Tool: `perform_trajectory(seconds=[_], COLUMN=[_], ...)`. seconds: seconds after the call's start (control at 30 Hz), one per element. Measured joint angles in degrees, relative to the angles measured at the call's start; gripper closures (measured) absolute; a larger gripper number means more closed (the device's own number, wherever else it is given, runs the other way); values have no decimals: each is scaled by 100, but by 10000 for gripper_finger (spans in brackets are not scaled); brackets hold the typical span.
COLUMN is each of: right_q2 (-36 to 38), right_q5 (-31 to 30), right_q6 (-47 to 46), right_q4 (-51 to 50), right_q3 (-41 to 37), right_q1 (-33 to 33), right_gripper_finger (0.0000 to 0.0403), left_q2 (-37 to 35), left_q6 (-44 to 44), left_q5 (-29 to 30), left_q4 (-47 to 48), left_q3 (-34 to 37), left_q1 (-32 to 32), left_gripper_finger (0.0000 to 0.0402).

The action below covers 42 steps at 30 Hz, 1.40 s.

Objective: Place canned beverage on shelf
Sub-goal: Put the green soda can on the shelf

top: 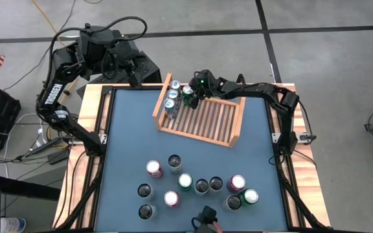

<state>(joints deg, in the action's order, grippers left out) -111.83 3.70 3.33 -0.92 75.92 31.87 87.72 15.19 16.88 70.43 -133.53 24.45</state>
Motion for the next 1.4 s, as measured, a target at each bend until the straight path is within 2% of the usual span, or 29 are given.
perform_trajectory(seconds=[0.23,0.7,1.4], right_q2=[2,-9,0], right_q5=[11,-228,-209], right_q6=[-333,-438,-502], right_q4=[67,652,609], right_q3=[0,-101,-227], right_q1=[48,40,51], right_gripper_finger=[118,120,111], left_q2=[0,0,0], left_q6=[1,1,60], left_q5=[1,2,2], left_q4=[79,98,85], left_q3=[0,0,0], left_q1=[0,0,0], left_gripper_finger=[386,386,386])
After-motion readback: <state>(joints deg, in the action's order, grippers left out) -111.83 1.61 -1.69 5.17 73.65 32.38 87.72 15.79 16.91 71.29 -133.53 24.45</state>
